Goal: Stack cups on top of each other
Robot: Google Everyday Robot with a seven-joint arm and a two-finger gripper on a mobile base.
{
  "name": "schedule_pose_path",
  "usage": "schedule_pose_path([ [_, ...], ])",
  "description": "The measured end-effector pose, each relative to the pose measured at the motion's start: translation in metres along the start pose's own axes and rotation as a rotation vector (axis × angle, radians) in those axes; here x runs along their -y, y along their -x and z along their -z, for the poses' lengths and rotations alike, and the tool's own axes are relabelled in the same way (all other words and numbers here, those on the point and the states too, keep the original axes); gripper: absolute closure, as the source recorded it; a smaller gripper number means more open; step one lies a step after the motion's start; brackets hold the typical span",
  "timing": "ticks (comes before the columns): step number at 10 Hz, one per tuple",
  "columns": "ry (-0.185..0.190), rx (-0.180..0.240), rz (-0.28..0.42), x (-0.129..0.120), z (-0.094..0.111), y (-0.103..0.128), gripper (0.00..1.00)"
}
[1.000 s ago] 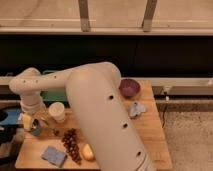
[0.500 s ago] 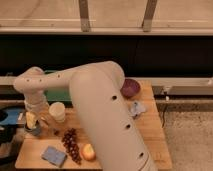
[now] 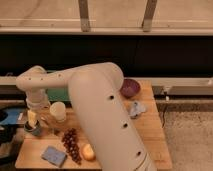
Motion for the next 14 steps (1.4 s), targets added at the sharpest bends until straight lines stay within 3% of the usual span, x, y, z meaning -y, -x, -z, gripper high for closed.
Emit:
schedule_pose_path([
  [4,0.027,-0.01,0.015,0.001,-0.016,0.011,0.24],
  [7,0.043,-0.023,0.01,0.002,-0.027,0.006,0.49],
  [11,0.037,-0.03,0.019,-0.002,-0.025,0.006,0.92],
  [12,0.025,-0.03,0.022,-0.001,-0.022,0.005,0.98],
  [14,0.002,-0.02,0.029,-0.004,-0.007,0.004,1.0],
])
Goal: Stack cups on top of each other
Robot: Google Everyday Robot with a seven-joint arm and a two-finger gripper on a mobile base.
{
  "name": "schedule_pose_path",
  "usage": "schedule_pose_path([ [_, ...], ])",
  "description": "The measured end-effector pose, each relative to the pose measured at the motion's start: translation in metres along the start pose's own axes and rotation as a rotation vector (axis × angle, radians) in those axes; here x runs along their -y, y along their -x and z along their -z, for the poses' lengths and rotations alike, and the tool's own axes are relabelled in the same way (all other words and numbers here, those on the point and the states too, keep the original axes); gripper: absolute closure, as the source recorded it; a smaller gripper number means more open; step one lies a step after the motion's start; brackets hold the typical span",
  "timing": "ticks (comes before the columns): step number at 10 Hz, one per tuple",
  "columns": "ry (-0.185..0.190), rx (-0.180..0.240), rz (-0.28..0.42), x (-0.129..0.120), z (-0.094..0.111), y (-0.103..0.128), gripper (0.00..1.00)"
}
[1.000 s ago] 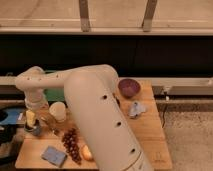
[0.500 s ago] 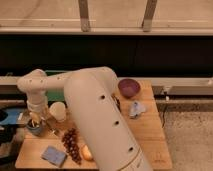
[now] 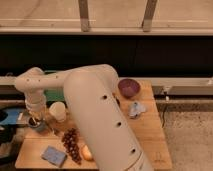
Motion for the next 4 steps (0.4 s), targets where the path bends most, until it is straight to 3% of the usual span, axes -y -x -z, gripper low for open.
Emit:
schedule_pose_path([
  [4,-0.04,0.033,0.018,-0.006,0.026,-0.002,1.0],
])
